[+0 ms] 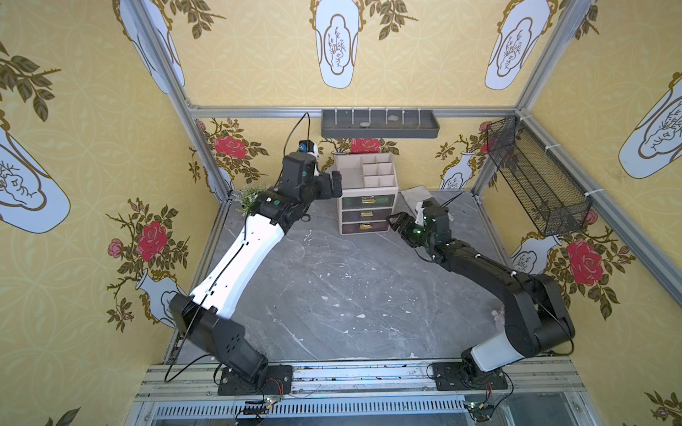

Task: Sort the rolls of trash bags by color and place them into the drawer
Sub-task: Reset both arms

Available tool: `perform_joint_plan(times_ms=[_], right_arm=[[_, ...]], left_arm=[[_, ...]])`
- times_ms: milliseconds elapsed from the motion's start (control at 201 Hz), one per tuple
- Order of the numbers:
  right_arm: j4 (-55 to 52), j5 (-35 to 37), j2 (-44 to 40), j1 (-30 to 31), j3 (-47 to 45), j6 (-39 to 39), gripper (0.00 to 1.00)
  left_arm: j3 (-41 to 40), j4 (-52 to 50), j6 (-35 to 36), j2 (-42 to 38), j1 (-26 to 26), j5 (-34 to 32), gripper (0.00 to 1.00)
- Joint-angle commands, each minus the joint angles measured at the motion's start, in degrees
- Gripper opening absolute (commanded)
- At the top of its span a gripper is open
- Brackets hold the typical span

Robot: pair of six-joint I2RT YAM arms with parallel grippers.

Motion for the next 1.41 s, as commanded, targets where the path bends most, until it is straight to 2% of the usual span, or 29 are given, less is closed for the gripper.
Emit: perform_joint_plan(times_ms=[0,124,224,304,453,518,543,652,772,841,906,1011,1065,1115,1215,1269,1309,1404], right_arm=[[-7.94,6.00,-7.10,-4.58,-4.57,-17.27,0.99],[-5.08,13.68,-12.74,-9.58,-10.81,-27.42,0.97],[-1.38,14.98,-13.85,-14.89,-15.44,-29.75,0.98],[5.71,15.88,-13.53,-18.22,-20.32,-30.71,0.97],[20.45,22.56,-10.61,-20.12,-27.62,-36.10,0.97],[21.49,24.06,-10.87,-20.35,-28.14,-38.45,0.97],[23.15,24.25,-10.78,-20.80,-28.55,-39.26,0.97],[24.28,22.56,-10.92,-24.29,-29.61,-39.63,0.97],[26.13,19.77,-13.30,-27.14,-32.49,-38.22,0.97],[26.06,18.44,-13.41,-28.84,-33.51,-36.95,0.97],[31.11,17.48,-11.73,-29.86,-36.49,-36.18,0.97],[45.89,17.79,-8.40,-30.21,-43.27,-35.85,0.97],[42.06,17.48,-9.74,-30.23,-42.73,-35.51,0.98],[43.93,17.09,-8.70,-30.23,-42.95,-35.90,0.97],[42.97,16.81,-6.46,-28.87,-41.38,-37.89,0.97],[44.87,17.21,-3.78,-27.48,-40.49,-39.19,0.97],[44.66,17.28,-4.10,-27.19,-40.78,-39.10,0.97],[45.72,17.04,-3.64,-27.44,-41.19,-39.13,0.97]], left_arm=[[-15.87,14.00,4.30,-8.96,0.16,-8.70,0.99],[-33.73,24.40,7.96,-15.67,0.29,-15.53,0.99],[-42.49,27.81,12.54,-16.57,0.35,-21.55,0.99],[-50.05,32.84,14.87,-16.48,0.60,-27.18,0.99],[-62.01,42.11,14.18,-19.25,2.52,-32.37,0.99],[-67.30,47.80,14.50,-21.96,3.45,-33.30,0.99],[-68.07,46.52,13.23,-23.65,3.80,-34.29,0.99],[-73.40,47.57,13.58,-32.46,7.37,-31.34,0.99],[-81.34,52.39,19.65,-41.74,9.03,-31.89,0.99],[-85.26,55.63,21.45,-44.79,12.09,-29.16,0.99],[-87.63,58.37,20.87,-45.84,16.04,-25.72,0.99],[-88.65,63.91,17.54,-41.16,22.24,-19.00,0.99],[-87.85,67.77,16.72,-35.65,24.02,-16.17,0.99],[-87.05,72.50,17.51,-29.24,24.26,-15.41,0.99],[-86.32,88.10,19.87,-14.51,24.38,-14.89,0.99],[-83.42,86.11,19.14,-8.85,24.42,-15.55,0.99],[-83.02,90.70,20.51,-5.09,24.39,-15.17,0.99],[-81.94,84.25,19.09,-6.81,25.89,-10.30,0.99]])
